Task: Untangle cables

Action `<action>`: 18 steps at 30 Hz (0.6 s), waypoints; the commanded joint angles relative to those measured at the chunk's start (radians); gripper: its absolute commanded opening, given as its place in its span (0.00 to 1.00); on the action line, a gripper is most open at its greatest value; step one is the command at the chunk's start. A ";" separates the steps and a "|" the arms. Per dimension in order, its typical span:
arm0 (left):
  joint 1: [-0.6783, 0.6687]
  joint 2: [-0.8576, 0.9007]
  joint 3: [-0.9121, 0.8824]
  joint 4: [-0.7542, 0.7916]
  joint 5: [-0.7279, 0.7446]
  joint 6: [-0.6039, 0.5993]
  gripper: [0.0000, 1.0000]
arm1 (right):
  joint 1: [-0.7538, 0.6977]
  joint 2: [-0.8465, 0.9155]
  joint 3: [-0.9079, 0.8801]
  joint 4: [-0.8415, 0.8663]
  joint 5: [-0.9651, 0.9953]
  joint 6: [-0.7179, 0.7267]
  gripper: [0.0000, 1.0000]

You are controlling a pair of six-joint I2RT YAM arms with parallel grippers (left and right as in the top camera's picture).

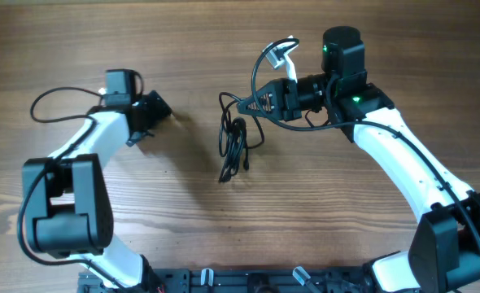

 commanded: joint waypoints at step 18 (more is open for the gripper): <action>0.029 0.032 -0.043 -0.053 0.847 0.632 1.00 | 0.000 -0.018 0.017 0.070 -0.032 0.092 0.04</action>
